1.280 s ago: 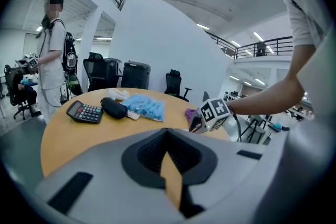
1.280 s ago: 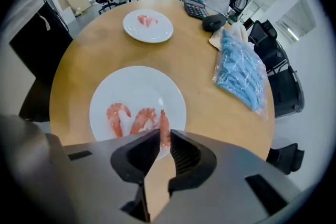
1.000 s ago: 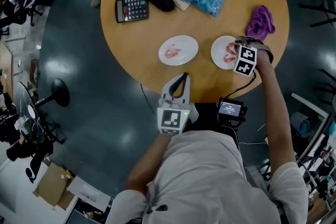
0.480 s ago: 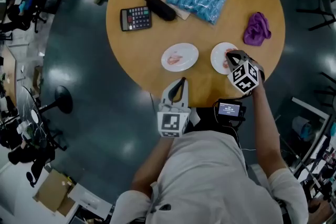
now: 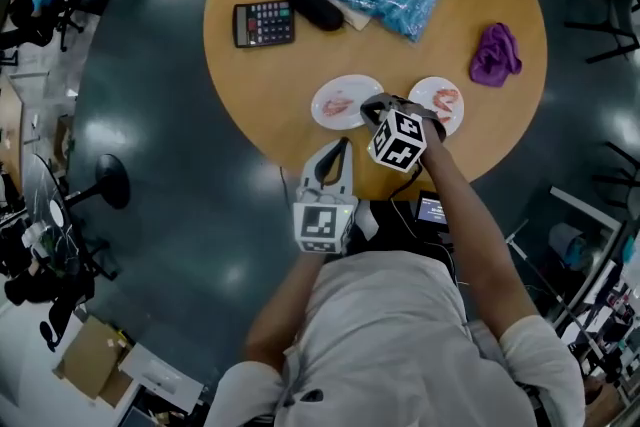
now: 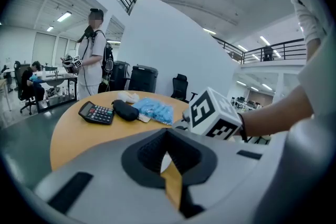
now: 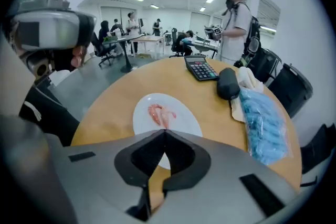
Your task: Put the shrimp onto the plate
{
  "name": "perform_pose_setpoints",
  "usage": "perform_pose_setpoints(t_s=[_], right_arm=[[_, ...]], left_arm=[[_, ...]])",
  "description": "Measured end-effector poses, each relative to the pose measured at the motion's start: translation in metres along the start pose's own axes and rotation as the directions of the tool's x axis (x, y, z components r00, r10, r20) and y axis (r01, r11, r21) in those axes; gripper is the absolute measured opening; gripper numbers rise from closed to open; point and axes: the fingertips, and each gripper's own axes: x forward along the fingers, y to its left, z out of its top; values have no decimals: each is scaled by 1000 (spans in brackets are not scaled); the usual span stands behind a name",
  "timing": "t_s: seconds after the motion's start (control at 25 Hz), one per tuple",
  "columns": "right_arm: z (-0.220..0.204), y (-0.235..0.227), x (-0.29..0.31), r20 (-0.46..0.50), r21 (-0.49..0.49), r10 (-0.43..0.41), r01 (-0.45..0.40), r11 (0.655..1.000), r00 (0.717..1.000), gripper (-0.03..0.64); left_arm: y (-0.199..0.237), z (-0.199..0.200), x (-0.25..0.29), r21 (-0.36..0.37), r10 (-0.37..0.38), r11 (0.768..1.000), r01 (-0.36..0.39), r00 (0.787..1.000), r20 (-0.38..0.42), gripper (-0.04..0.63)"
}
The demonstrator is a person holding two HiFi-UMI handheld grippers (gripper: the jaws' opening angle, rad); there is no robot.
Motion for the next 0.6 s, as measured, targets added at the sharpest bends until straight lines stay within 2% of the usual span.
perform_pose_setpoints(t_s=[0.24, 0.36, 0.6], right_arm=[[0, -9, 32, -112, -148, 36, -53, 988, 993, 18], [-2, -7, 40, -154, -188, 55, -84, 979, 987, 21], [-4, -3, 48, -218, -243, 68, -122, 962, 973, 51]], left_arm=[[12, -1, -5, 5, 9, 1000, -9, 1000, 9, 8], [17, -3, -11, 8, 14, 1000, -14, 1000, 6, 8], [28, -9, -14, -31, 29, 999, -29, 1000, 7, 8]])
